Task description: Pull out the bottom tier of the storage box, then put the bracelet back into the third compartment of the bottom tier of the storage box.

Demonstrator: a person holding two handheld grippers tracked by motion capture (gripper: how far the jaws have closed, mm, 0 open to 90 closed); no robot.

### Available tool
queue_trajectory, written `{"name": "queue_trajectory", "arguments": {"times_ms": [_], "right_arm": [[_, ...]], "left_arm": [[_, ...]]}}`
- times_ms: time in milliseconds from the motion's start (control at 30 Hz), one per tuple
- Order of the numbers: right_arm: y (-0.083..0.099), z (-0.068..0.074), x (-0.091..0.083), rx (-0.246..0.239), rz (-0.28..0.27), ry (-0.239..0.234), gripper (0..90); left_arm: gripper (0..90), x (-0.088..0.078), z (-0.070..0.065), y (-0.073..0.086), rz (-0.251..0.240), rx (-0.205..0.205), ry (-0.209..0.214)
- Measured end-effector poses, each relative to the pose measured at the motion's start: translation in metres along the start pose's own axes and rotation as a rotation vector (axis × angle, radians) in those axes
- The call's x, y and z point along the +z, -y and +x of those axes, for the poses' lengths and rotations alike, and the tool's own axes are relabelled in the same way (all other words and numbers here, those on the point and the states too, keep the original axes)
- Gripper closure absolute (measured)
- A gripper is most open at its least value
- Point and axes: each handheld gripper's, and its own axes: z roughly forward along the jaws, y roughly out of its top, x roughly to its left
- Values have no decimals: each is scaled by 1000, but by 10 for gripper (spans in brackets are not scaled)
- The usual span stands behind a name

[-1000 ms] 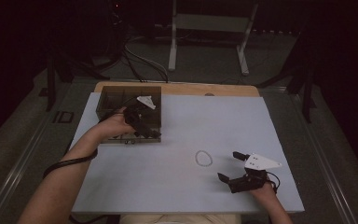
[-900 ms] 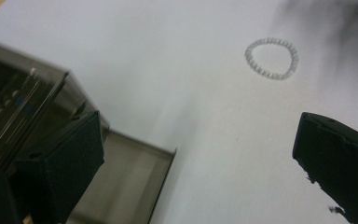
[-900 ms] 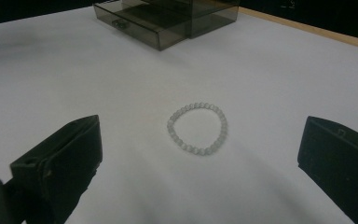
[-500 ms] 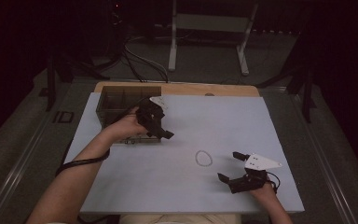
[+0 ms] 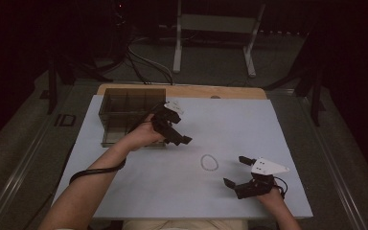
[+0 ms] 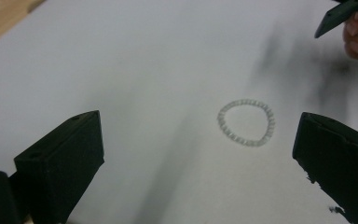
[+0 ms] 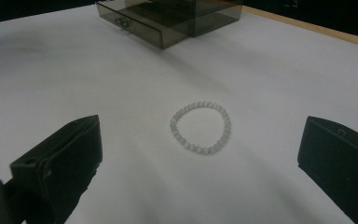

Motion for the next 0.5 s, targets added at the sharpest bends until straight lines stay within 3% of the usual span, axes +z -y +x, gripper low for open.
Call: {"name": "queue_trajectory", "arguments": {"times_ms": [300, 500], "right_arm": [[0, 0, 0, 2, 2, -2, 0], [0, 0, 1, 2, 3, -2, 0]], "left_arm": [[33, 16, -16, 0, -29, -16, -9], [33, 25, -28, 0, -48, -2, 8]]}}
